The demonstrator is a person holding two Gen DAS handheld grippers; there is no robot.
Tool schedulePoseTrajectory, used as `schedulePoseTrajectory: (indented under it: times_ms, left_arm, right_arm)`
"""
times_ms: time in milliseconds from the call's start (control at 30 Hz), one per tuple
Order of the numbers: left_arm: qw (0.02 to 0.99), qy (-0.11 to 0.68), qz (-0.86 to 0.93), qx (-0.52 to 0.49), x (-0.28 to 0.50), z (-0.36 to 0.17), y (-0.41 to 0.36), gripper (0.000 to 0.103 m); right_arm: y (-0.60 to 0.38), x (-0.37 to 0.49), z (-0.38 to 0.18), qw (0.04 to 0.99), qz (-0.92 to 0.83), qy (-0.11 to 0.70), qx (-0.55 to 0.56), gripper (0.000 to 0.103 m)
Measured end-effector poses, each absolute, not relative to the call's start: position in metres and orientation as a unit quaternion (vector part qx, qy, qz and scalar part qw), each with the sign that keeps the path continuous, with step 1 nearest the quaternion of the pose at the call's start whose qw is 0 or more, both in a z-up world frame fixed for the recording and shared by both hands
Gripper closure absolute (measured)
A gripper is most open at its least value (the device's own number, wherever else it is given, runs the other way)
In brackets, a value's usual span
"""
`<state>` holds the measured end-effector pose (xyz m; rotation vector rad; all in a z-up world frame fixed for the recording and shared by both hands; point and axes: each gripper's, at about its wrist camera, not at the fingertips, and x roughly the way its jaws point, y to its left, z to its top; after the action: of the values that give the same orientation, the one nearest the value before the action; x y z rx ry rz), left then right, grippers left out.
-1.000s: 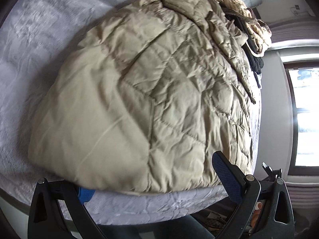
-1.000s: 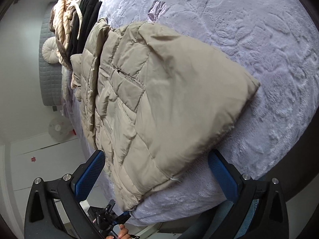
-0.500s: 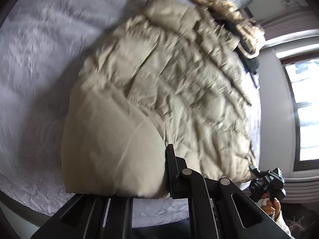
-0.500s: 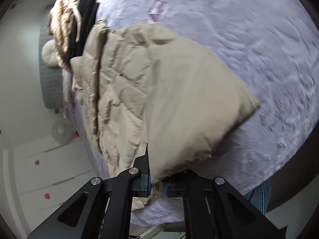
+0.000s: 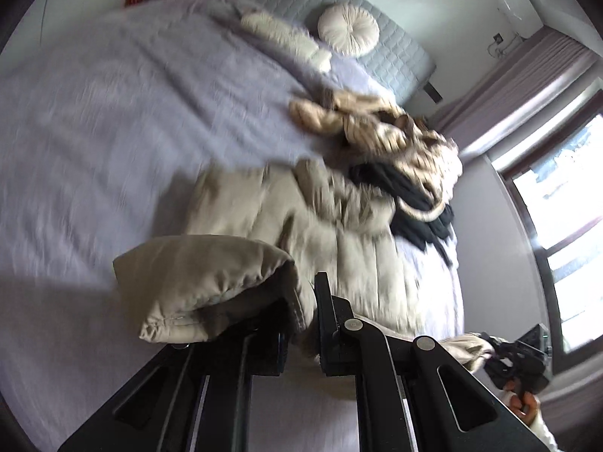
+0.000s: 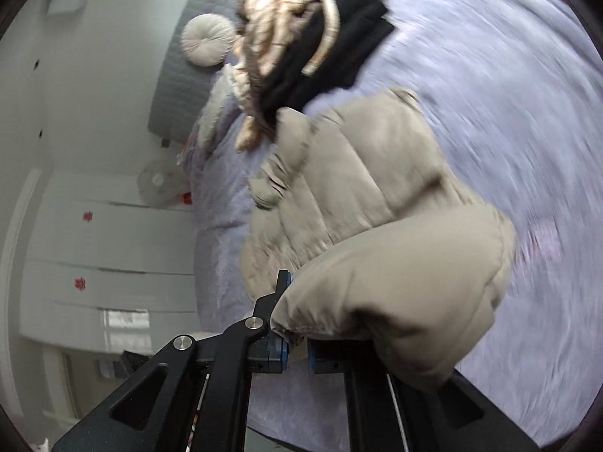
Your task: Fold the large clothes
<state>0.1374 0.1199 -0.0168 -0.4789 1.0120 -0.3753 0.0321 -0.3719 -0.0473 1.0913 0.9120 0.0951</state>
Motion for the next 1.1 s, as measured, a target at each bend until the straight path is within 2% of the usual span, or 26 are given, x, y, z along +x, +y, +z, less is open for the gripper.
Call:
schedulePoseTrajectory:
  times_ms: [167,333,600,767,800,833,867,900,933,1000,1033,1067,1100]
  left_arm:
    - [0.851,0.475,-0.119,-0.193,0.21,-0.021,0.086,0.09]
    - [0.843,0.509,-0.083,-0.155,0.271,-0.07,0.066,0.09]
    - [0.818,0.556,-0.082,-0.124,0.33,-0.147,0.048,0.09]
    - [0.805,0.569,-0.081,-0.144,0.352,-0.165,0.049,0.089]
    - [0.804,0.571,-0.083,-0.145,0.352,-0.163,0.05,0.084]
    - [0.805,0.569,-0.087,-0.143,0.35,-0.158,0.051,0.066]
    - [0.815,0.556,-0.092,-0.135,0.344,-0.147,0.054,0.051]
    - [0.824,0.544,-0.093,-0.126,0.339,-0.137,0.058,0.026]
    - [0.838,0.525,-0.097,-0.114,0.331,-0.124,0.063,0.021]
    - [0.847,0.512,-0.111,-0.088,0.322,-0.109,0.07,0.021]
    - [0.849,0.511,-0.112,-0.077,0.32,-0.104,0.073,0.021]
    - [0.851,0.51,-0.109,-0.066,0.316,-0.101,0.077,0.021]
    - [0.853,0.509,-0.107,-0.051,0.311,-0.099,0.08,0.021]
  right_arm:
    - [-0.394,0.13,-0.048,0.771,0.044,0.45,0.448,0.095]
    - [-0.4,0.192,-0.092,0.763,0.01,0.495,0.415,0.095]
    - [-0.402,0.238,-0.158,0.749,-0.034,0.51,0.421,0.095]
    - [-0.399,0.253,-0.171,0.753,-0.051,0.504,0.42,0.095]
    - [-0.398,0.253,-0.169,0.754,-0.052,0.505,0.417,0.095]
    - [-0.398,0.252,-0.165,0.755,-0.055,0.505,0.414,0.095]
    - [-0.397,0.249,-0.159,0.757,-0.053,0.504,0.412,0.09]
    - [-0.397,0.246,-0.152,0.76,-0.048,0.502,0.41,0.087]
    - [-0.396,0.243,-0.144,0.764,-0.041,0.499,0.407,0.081]
    - [-0.397,0.234,-0.126,0.777,-0.032,0.491,0.392,0.068]
    - [-0.398,0.226,-0.113,0.789,-0.034,0.483,0.378,0.055]
    - [-0.4,0.219,-0.104,0.799,-0.037,0.477,0.364,0.05]
    - [-0.401,0.211,-0.096,0.808,-0.04,0.472,0.35,0.05]
